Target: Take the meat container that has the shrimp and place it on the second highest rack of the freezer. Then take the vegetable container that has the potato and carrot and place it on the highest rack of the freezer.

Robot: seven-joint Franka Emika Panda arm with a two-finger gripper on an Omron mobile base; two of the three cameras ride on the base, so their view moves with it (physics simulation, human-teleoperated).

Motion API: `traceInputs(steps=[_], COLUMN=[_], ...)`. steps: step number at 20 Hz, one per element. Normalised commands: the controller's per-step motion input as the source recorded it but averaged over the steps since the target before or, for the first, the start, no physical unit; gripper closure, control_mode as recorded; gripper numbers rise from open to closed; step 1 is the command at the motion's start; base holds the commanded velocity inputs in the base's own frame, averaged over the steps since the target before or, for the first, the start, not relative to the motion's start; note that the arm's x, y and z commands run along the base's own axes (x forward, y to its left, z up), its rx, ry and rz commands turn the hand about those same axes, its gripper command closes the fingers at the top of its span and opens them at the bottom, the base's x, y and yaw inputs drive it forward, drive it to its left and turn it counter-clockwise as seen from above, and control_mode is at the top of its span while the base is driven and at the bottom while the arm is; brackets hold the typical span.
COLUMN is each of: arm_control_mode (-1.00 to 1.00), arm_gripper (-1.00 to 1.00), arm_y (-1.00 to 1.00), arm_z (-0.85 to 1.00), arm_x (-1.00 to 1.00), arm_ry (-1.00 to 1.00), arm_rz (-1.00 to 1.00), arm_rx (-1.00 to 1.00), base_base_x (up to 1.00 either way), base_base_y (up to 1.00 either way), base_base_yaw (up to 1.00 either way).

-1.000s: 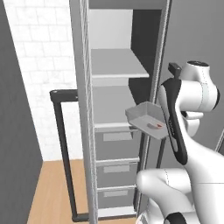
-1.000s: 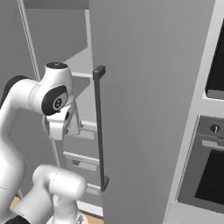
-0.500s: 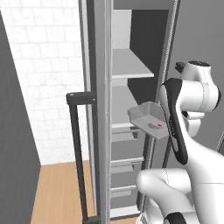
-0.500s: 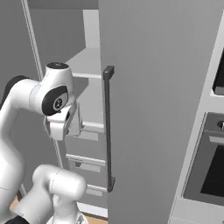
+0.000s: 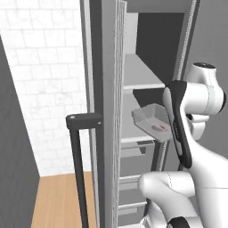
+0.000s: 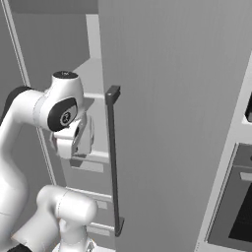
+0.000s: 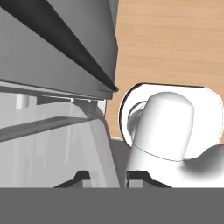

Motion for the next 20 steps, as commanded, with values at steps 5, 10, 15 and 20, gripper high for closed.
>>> traceInputs(steps=[5,10,15,20], arm_control_mode=[1.00,-1.00,-1.00,-1.00], arm_gripper=[1.00,1.00,1.00,1.00], arm_y=[0.00,0.35,0.59,0.03], arm_z=[0.00,-0.10,-0.22,-0.31], arm_x=[0.00,0.05,0.27,0.43], arm_ry=[0.00,0.00,0.00,0.00], arm_rz=[0.00,-0.01,-0.13,-0.09], arm_rx=[0.00,-0.02,-0.01,0.00], base_base_x=[0.26,0.02,0.00,0.00], base_base_y=[0.11,0.04,0.00,0.00], base_base_yaw=[0.00,0.00,0.00,0.00])
